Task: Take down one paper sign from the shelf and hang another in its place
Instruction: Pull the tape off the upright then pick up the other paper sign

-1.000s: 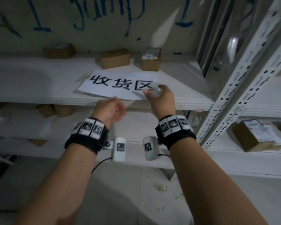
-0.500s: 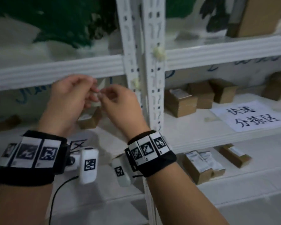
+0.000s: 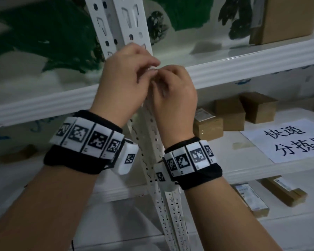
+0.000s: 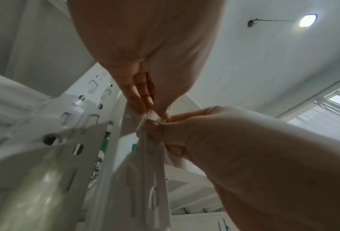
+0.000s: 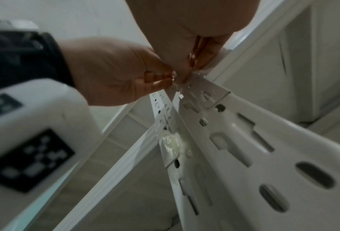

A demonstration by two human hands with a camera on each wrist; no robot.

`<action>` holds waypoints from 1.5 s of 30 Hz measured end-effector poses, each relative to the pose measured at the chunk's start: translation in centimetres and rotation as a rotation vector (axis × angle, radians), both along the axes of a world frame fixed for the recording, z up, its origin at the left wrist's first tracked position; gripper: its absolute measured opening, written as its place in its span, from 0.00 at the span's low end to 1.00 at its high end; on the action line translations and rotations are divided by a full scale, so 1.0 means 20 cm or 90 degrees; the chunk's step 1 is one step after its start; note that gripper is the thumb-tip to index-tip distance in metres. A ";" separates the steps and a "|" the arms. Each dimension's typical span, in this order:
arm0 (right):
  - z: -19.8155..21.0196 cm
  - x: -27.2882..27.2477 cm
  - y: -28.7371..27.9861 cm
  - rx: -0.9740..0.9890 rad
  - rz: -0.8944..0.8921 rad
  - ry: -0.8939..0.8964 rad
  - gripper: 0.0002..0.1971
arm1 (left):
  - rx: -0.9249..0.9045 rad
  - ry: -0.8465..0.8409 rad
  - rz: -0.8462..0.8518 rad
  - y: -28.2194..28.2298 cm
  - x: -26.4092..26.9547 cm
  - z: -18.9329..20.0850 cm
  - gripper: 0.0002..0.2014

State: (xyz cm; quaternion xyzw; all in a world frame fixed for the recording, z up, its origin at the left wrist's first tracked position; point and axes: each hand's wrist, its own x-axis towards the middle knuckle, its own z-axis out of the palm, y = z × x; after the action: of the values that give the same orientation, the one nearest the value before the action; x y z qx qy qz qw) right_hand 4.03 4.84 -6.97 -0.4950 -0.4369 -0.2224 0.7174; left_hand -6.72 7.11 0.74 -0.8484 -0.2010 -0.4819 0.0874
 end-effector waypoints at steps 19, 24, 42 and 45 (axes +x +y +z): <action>-0.05 -0.05 0.11 0.114 -0.036 0.015 0.05 | 0.132 0.100 -0.082 0.15 -0.08 0.03 0.12; -0.02 -0.06 0.06 0.048 -0.057 0.001 0.07 | 0.122 0.097 -0.108 0.16 -0.09 0.03 0.12; -0.07 -0.11 0.04 -0.105 -0.011 -0.137 0.06 | -0.074 0.028 -0.170 0.13 -0.18 0.01 0.19; -0.28 -0.29 -0.07 -0.304 0.152 -0.519 0.02 | -0.119 0.030 -0.149 0.09 -0.35 -0.01 0.19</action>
State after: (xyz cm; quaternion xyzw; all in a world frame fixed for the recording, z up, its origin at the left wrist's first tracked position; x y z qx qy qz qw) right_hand -1.78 3.49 -12.53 -0.4646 -0.7749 -0.2077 0.3749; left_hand -13.76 8.82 0.59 -0.8817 -0.1427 -0.4477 -0.0439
